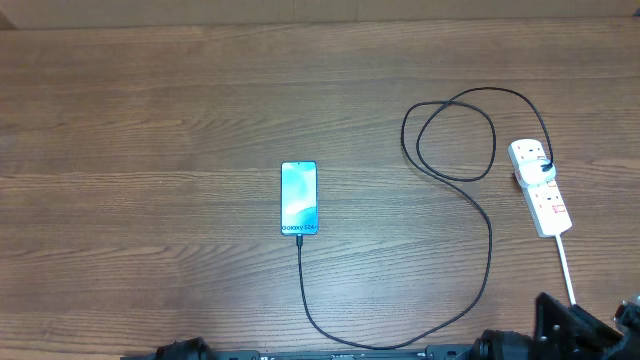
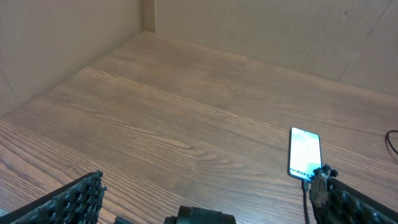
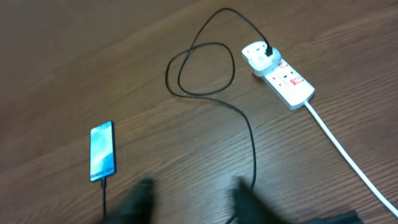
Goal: Plug charger to phone and switch on socket
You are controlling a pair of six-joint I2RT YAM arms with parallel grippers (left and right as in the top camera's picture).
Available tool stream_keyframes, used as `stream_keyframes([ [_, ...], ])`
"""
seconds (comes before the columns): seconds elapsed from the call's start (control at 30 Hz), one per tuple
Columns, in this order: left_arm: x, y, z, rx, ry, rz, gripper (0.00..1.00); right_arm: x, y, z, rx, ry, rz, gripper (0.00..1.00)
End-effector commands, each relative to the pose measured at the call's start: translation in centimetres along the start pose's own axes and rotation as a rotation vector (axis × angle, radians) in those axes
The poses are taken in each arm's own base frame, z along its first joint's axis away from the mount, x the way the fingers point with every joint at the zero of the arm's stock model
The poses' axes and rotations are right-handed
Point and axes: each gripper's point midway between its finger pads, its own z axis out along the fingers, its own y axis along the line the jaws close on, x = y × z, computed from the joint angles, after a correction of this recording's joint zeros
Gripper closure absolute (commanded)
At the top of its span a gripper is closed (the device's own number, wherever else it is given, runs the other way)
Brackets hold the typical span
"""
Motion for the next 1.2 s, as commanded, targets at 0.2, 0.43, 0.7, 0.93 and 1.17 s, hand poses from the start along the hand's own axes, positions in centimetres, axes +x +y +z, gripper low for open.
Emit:
stream_keyframes([
  [0.2, 0.1, 0.0, -0.3, 0.000, -0.020, 0.015, 0.00, 0.0, -0.2, 0.0, 0.008, 0.005, -0.005, 0.00],
  [0.43, 0.1, 0.0, -0.3, 0.000, -0.020, 0.015, 0.00, -0.8, -0.5, 0.0, 0.026, -0.030, -0.012, 0.00],
  [0.7, 0.1, 0.0, -0.3, 0.000, -0.020, 0.015, 0.01, -5.5, 2.6, 2.6, -0.135, -0.194, -0.048, 0.00],
  [0.93, 0.1, 0.0, -0.3, 0.000, -0.020, 0.015, 0.01, -5.4, 4.7, 6.8, -0.324, -0.364, -0.095, 0.00],
  [1.17, 0.1, 0.0, -0.3, 0.000, -0.020, 0.015, 0.00, -5.5, 6.4, 9.0, -0.488, -0.585, -0.175, 0.00],
])
